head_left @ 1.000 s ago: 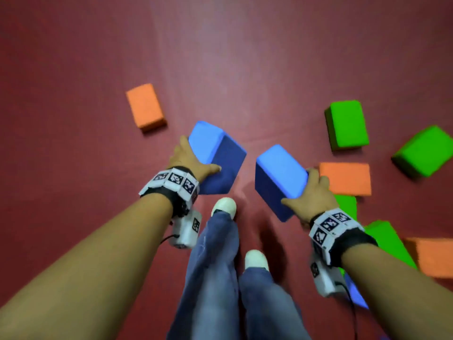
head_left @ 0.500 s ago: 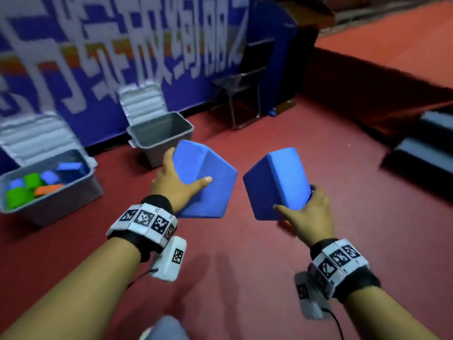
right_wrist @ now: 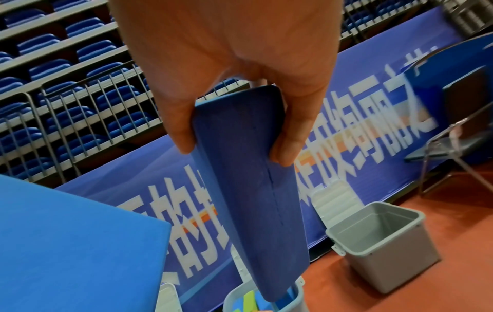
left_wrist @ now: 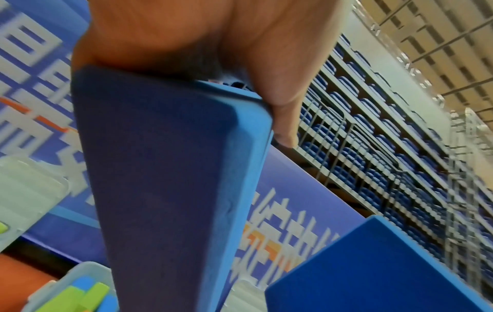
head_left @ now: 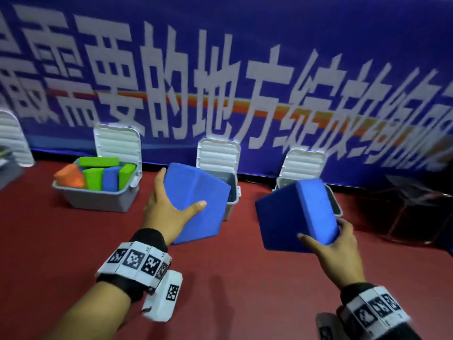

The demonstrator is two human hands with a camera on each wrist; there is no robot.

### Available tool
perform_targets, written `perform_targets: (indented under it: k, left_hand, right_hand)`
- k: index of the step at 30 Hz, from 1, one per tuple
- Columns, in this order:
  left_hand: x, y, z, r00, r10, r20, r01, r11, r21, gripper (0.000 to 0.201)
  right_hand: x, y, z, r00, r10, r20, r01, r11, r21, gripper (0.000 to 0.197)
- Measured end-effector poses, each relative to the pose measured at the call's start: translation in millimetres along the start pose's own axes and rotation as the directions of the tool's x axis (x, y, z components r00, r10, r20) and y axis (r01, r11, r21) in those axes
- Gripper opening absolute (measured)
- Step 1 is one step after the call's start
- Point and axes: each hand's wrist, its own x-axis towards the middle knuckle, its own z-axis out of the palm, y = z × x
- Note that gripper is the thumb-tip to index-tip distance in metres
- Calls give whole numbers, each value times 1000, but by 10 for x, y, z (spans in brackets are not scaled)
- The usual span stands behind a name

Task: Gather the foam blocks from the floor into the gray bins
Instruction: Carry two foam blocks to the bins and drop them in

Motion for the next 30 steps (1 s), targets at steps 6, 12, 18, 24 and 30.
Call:
perform_targets:
  k: [6, 12, 18, 24, 30]
  left_hand:
    - [894, -430, 133, 987, -151, -61, 145, 985, -94, 105]
    - [1688, -647, 895, 942, -332, -51, 330, 943, -39, 103]
    - [2465, -545, 1670, 892, -446, -75, 442, 895, -64, 102]
    - [3279, -674, 1669, 819, -540, -195, 563, 821, 91, 98]
    - [4349, -1151, 1809, 799, -570, -194, 599, 785, 160, 98]
  right_hand:
    - [796, -168, 683, 999, 5, 44, -5, 1000, -2, 81]
    - [1776, 7, 1187, 994, 37, 106, -37, 999, -1, 80]
    - [2915, 96, 1611, 981, 38, 193, -44, 999, 29, 82]
    - [3873, 83, 2116, 964, 57, 261, -70, 997, 39, 84]
    - [4597, 98, 3034, 932, 146, 331, -148, 989, -19, 85]
